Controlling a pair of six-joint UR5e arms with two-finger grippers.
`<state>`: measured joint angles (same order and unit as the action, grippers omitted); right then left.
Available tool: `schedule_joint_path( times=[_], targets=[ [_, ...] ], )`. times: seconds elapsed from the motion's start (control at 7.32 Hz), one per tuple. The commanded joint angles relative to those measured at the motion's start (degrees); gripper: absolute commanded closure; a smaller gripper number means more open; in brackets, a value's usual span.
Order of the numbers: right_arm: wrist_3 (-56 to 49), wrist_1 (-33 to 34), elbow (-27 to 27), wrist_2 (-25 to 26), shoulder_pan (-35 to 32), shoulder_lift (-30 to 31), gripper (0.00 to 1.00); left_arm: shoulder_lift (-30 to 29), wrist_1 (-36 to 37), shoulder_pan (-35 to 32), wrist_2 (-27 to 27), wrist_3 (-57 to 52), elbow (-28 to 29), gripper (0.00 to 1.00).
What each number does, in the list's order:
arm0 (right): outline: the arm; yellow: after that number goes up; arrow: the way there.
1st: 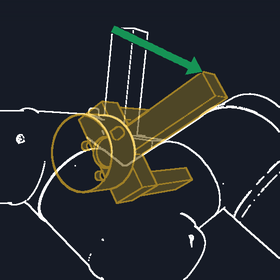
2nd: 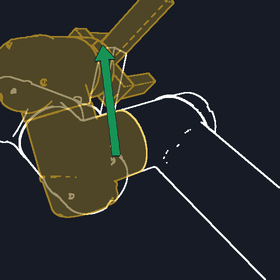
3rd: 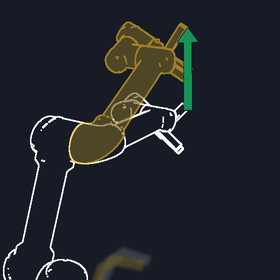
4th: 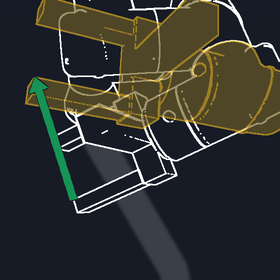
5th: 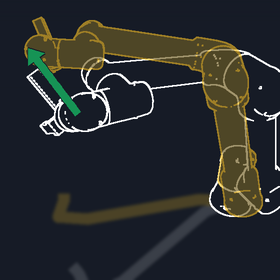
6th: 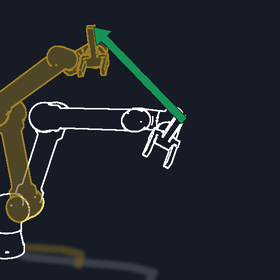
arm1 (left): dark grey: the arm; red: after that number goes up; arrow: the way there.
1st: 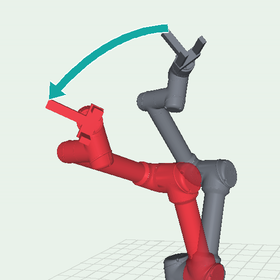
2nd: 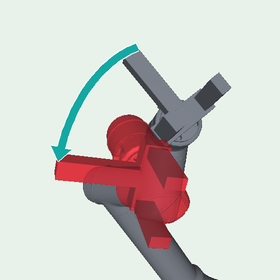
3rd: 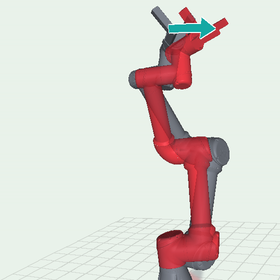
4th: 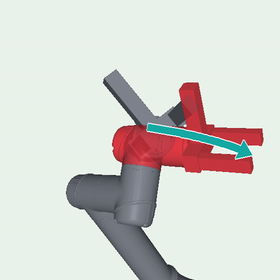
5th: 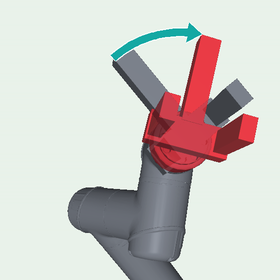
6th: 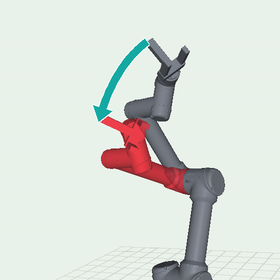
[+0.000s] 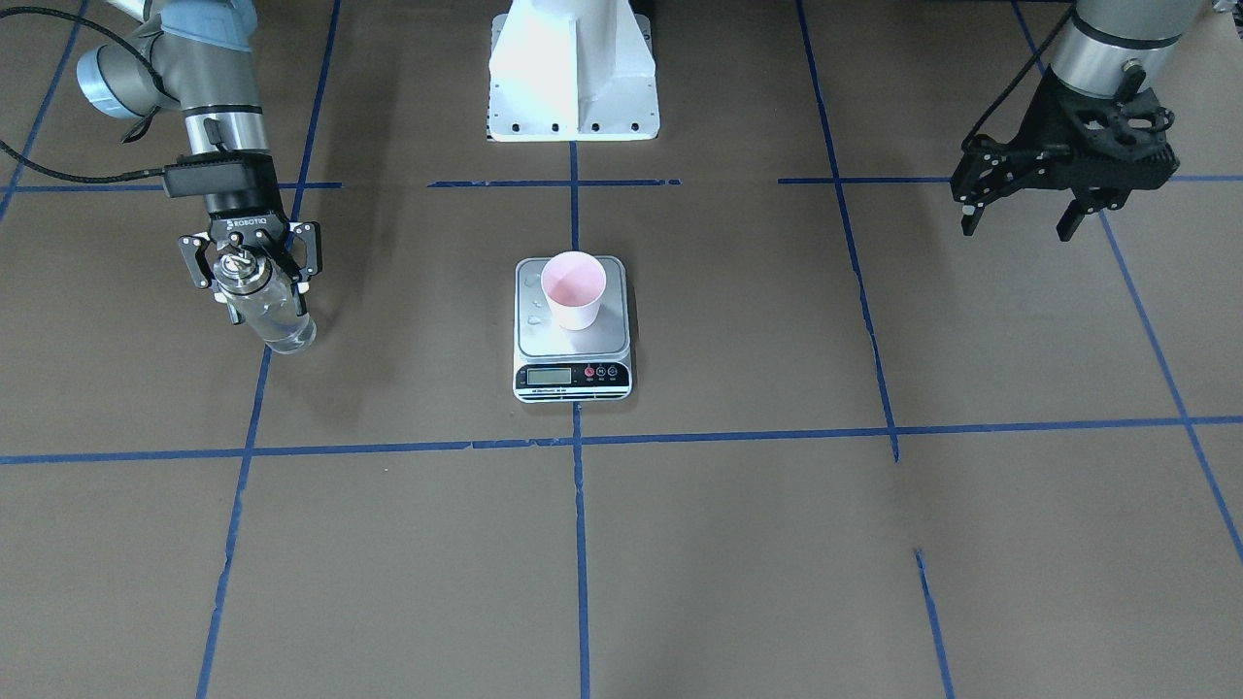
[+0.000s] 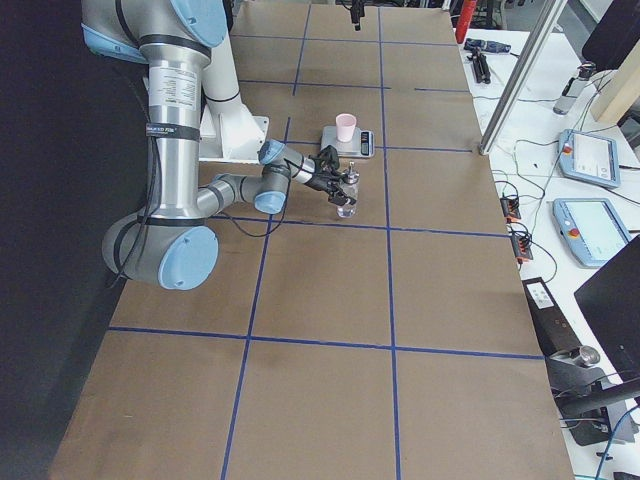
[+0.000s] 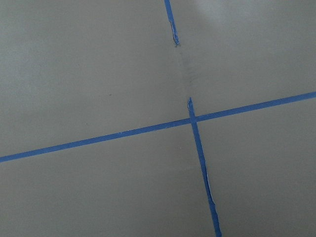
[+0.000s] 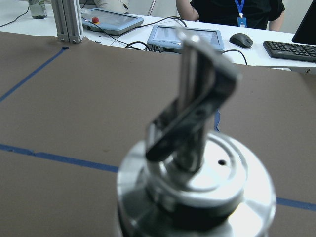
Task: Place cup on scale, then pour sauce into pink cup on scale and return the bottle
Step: 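Lift the bottle with the right gripper and carry it toward the cup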
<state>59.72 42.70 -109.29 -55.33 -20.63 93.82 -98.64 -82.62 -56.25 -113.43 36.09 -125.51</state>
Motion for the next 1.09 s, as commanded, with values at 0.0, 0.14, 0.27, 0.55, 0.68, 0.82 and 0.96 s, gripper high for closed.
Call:
schedule_joint_path(
  times=[0.0, 0.14, 0.27, 0.55, 0.68, 0.82, 0.96],
  targets=[
    [-5.4, 3.5, -2.5, 1.3, -0.6, -2.8, 1.00, 0.9, 0.0, -1.7, -0.1, -2.8, -0.1, 0.00],
    [-9.8, 5.1, -3.0, 2.1, -0.9, -4.2, 1.00, 2.5, -0.1, -3.7, -0.5, -7.2, -0.1, 0.00],
    [-12.1, 6.6, -2.7, 3.5, -1.2, -6.3, 1.00, 3.4, -0.2, -6.0, -0.6, -11.6, 0.3, 0.00],
    [-18.2, 6.8, -2.3, 4.6, -0.8, -7.0, 1.00, 5.6, -0.3, -10.4, -0.7, -20.7, 1.3, 0.00],
    [-28.1, 6.6, -1.7, 8.0, -0.8, -7.2, 1.00, 6.6, -0.6, -13.5, -2.7, -25.9, 2.5, 0.00],
    [-33.4, 6.8, -1.0, 11.0, -0.6, -8.1, 1.00, 7.1, -0.6, -18.0, -5.0, -33.9, 4.2, 0.00],
    [-35.8, 6.8, 0.2, 11.4, -0.6, -10.0, 1.00, 8.5, -0.6, -22.3, -6.0, -43.3, 5.9, 0.00]
  ],
)
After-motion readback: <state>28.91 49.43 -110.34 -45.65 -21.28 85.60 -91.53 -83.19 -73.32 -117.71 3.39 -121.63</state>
